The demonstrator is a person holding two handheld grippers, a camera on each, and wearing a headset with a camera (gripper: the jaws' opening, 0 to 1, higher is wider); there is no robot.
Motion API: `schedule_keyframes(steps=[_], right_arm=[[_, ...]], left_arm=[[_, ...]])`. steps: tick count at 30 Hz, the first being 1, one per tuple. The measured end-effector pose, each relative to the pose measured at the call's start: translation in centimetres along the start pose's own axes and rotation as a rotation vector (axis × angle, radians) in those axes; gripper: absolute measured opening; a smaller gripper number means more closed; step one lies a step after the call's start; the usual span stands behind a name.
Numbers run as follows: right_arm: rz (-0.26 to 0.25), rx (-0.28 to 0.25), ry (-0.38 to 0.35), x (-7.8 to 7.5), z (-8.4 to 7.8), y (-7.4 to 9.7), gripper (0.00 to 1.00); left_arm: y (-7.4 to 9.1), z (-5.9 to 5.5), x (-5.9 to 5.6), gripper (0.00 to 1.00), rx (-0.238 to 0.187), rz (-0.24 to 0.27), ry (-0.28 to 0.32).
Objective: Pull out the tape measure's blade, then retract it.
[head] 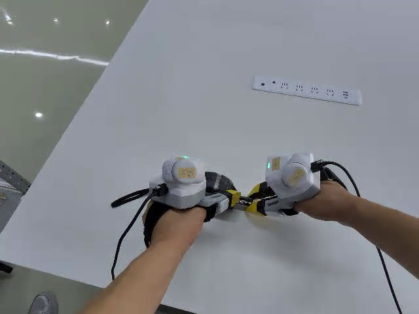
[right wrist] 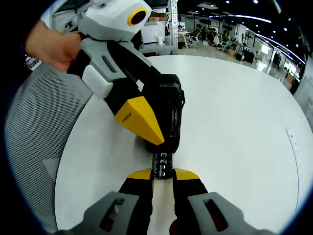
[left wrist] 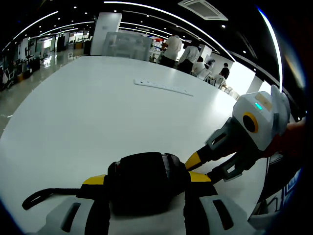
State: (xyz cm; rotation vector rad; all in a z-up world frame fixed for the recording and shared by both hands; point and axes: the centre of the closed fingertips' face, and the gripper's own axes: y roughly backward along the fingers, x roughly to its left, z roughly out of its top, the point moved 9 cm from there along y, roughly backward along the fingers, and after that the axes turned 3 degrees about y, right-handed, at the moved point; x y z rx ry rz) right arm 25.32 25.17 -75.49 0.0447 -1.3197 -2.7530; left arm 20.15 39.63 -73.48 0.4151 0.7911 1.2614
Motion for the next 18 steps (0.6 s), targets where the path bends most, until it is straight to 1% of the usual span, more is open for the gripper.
schedule_keyframes(steps=[18], right_arm=[[-0.014, -0.005, -0.006, -0.03, 0.75, -0.78, 0.12]], left_arm=[[-0.05, 0.08, 0.13, 0.57, -0.001, -0.001, 0.006]])
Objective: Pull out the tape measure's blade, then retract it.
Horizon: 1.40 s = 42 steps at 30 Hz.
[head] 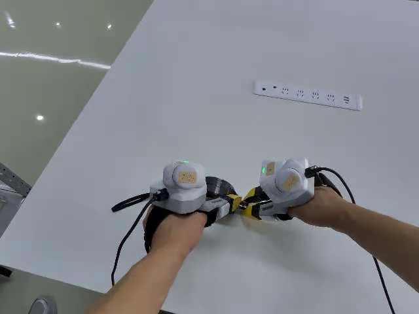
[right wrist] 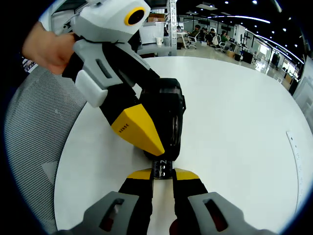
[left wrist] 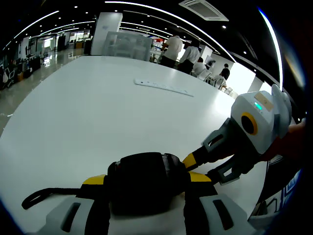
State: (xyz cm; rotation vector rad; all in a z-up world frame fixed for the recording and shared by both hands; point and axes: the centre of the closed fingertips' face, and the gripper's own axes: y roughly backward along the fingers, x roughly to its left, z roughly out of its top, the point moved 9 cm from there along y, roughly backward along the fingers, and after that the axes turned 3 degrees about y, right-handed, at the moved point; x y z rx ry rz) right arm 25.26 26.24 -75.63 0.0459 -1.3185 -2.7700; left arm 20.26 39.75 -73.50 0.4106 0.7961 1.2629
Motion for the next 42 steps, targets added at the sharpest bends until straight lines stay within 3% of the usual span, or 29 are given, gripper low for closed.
schedule_keyframes(steps=[42], right_arm=[[-0.043, -0.01, -0.076, 0.2, 0.58, -0.59, 0.14]], left_arm=[[-0.11, 0.17, -0.08, 0.61, -0.005, 0.006, -0.004]])
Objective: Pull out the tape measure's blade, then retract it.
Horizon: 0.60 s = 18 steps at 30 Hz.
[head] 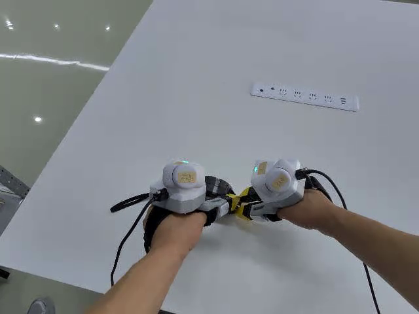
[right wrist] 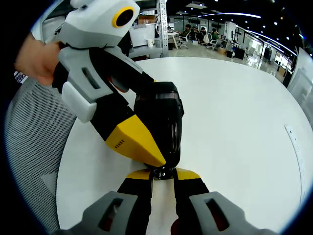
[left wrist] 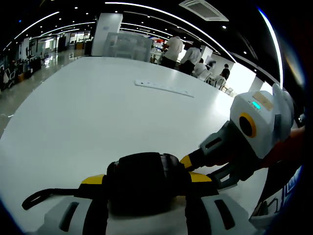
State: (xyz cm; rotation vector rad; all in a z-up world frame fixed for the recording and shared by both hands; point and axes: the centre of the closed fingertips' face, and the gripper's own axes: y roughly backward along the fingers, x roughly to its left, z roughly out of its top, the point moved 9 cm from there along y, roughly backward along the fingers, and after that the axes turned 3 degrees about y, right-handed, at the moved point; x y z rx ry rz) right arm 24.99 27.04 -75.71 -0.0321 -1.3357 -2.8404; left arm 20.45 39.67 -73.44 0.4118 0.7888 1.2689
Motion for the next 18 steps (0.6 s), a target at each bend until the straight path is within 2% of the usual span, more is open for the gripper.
schedule_keyframes(steps=[5, 11, 15, 18], right_arm=[[-0.015, -0.005, -0.019, 0.01, -0.07, 0.06, 0.15], [-0.036, -0.007, -0.05, 0.01, -0.1, 0.16, 0.18], [-0.047, -0.024, -0.114, 0.2, -0.12, 0.32, 0.25], [-0.055, -0.032, -0.118, 0.4, -0.17, 0.49, 0.26]], left_arm=[[-0.02, 0.16, -0.07, 0.61, 0.01, -0.004, -0.053], [0.05, 0.24, -0.01, 0.61, 0.022, -0.012, -0.076], [0.4, 0.44, 0.04, 0.6, 0.005, -0.023, -0.095], [0.46, 0.42, 0.18, 0.6, 0.01, -0.029, -0.113]])
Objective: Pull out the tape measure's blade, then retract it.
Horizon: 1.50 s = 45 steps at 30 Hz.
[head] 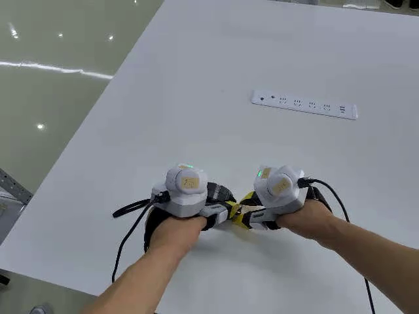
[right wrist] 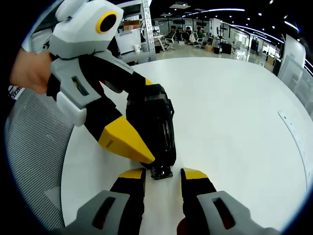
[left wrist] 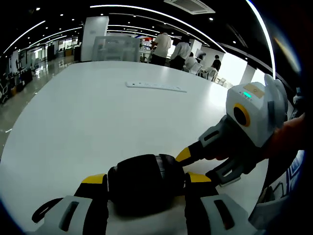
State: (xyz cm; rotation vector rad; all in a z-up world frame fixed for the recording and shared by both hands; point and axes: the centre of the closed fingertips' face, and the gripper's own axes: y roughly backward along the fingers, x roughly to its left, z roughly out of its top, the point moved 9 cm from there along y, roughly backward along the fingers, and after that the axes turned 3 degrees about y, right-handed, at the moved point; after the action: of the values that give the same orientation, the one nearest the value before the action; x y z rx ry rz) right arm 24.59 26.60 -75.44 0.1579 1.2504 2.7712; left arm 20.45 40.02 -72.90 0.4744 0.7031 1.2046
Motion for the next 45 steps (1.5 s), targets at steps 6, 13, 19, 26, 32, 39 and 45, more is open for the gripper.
schedule_keyframes(steps=[6, 13, 19, 26, 32, 39, 45], right_arm=[[-0.011, -0.01, -0.015, 0.6, -0.1, 0.5, 0.28], [-0.033, -0.028, -0.052, 1.0, -0.1, 1.7, 0.33], [-0.055, -0.046, -0.082, 1.6, -0.1, 3.3, 0.37], [-0.076, -0.085, -0.137, 2.7, -0.2, 5.4, 0.42], [-0.103, -0.115, -0.187, 4.1, -0.4, 7.2, 0.49], [-0.15, -0.135, -0.213, 5.5, -0.4, 9.1, 0.56], [-0.175, -0.162, -0.227, 6.5, 0.1, 10.6, 0.62]], left_arm=[[0.7, -0.1, 0.6, 0.64, -0.02, -0.003, -0.006], [1.5, -0.6, 1.3, 0.73, -0.013, -0.014, -0.009], [2.5, -1.0, 1.7, 0.78, 0.001, -0.017, -0.021], [4.3, -1.1, 1.6, 0.83, 0.003, -0.042, -0.058], [6.1, -1.7, 1.7, 0.86, -0.001, -0.059, -0.117], [8.0, -2.5, 2.1, 0.94, -0.004, -0.059, -0.126], [9.8, -2.9, 2.2, 0.97, -0.004, -0.059, -0.135]])
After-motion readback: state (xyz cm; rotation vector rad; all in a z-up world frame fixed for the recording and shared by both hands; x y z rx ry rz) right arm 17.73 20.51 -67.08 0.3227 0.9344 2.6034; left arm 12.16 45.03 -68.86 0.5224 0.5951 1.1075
